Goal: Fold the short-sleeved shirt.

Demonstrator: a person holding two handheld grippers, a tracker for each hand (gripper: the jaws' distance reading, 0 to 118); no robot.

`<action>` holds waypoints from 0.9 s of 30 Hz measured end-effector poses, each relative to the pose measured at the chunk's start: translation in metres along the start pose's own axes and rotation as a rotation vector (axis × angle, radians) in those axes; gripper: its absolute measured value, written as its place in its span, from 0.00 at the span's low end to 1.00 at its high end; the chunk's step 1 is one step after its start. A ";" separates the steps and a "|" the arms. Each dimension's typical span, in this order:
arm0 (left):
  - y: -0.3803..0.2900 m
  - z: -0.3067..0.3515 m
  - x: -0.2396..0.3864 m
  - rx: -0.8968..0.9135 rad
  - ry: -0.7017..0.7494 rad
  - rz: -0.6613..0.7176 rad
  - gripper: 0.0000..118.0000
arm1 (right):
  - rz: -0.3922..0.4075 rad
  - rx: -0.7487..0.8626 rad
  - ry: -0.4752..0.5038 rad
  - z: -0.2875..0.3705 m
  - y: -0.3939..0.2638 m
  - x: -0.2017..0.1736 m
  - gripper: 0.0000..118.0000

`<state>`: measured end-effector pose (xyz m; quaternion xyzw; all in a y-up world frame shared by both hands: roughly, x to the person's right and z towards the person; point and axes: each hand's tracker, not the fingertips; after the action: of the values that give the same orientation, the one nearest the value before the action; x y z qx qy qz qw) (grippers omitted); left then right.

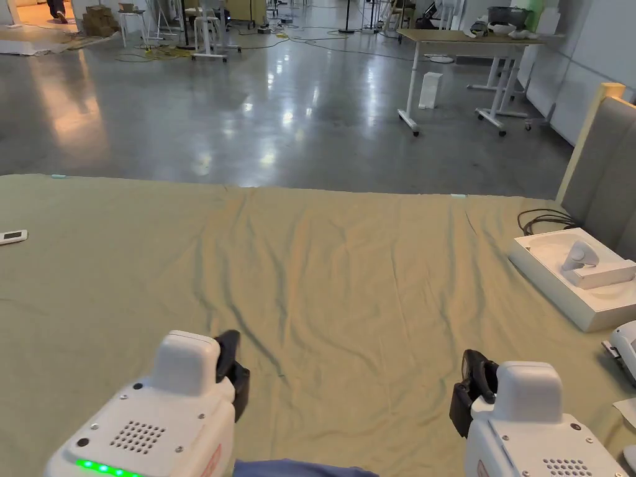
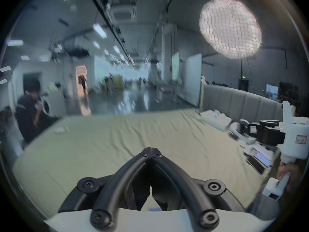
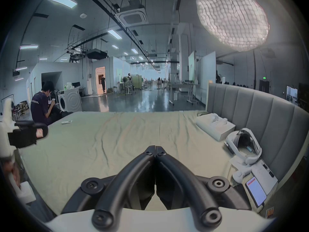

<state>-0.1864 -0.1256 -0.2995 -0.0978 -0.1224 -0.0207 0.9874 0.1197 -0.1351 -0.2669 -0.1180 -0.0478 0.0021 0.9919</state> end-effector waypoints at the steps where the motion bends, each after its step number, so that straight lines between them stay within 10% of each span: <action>1: 0.003 0.005 -0.003 0.043 0.035 -0.021 0.01 | 0.001 0.011 -0.001 0.000 0.004 -0.003 0.00; 14: 0.002 0.014 -0.032 0.102 0.150 -0.004 0.01 | -0.017 0.098 -0.034 0.007 0.018 -0.025 0.00; 27: -0.029 0.023 -0.057 0.028 0.146 0.055 0.01 | 0.130 -0.368 0.222 -0.012 -0.124 -0.096 0.00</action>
<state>-0.2494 -0.1482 -0.2860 -0.0854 -0.0478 0.0012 0.9952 0.0247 -0.2603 -0.2587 -0.2991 0.0697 0.0441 0.9506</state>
